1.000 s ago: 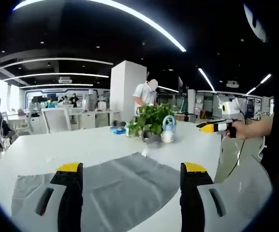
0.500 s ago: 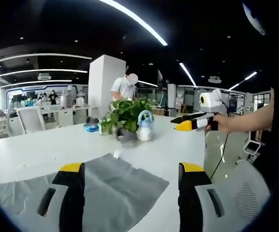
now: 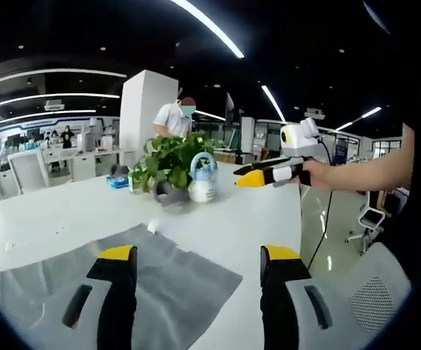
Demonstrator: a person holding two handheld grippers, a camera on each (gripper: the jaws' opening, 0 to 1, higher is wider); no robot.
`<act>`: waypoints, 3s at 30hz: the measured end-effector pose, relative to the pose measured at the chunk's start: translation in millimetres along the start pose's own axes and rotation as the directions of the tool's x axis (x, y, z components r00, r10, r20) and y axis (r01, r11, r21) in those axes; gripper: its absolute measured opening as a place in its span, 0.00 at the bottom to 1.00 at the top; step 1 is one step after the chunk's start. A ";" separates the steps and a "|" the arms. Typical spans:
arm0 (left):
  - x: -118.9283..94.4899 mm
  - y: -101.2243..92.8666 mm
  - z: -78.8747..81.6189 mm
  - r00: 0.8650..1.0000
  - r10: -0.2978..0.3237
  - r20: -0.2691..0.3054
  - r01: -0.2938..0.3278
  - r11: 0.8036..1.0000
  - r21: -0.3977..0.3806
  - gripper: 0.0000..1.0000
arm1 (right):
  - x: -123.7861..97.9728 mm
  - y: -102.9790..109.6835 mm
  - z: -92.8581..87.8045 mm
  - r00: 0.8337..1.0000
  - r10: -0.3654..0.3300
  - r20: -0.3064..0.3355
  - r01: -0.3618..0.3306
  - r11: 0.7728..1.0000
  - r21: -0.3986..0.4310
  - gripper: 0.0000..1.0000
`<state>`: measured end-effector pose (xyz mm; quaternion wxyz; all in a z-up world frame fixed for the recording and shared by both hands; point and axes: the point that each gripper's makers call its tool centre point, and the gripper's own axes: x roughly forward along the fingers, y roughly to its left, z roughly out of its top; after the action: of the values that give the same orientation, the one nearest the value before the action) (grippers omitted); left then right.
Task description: Fold the towel on the table until its edges align and the towel forms a compact rectangular stack.
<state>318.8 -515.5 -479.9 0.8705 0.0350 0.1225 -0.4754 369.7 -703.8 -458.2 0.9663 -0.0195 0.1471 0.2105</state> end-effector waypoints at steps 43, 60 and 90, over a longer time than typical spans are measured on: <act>84.7 -75.4 -89.6 0.907 -0.292 -0.303 0.296 0.955 -0.035 0.40 | 129.5 -43.4 -28.0 0.967 0.079 -0.242 -0.096 0.994 -0.057 0.33; 113.3 -76.3 -112.2 0.876 -0.290 -0.384 0.347 0.934 0.086 0.23 | 192.9 -50.2 -24.5 0.922 0.135 -0.362 -0.207 0.964 -0.167 0.29; 140.2 -87.0 -151.1 0.856 -0.215 -0.470 0.296 0.950 0.105 0.10 | 247.2 -58.7 -75.4 0.853 0.164 -0.495 -0.220 0.974 -0.057 0.24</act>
<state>291.5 -651.0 -655.8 0.7404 0.2037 0.2837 -0.5743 587.7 -665.7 -604.0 0.8694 -0.1109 0.3748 0.3022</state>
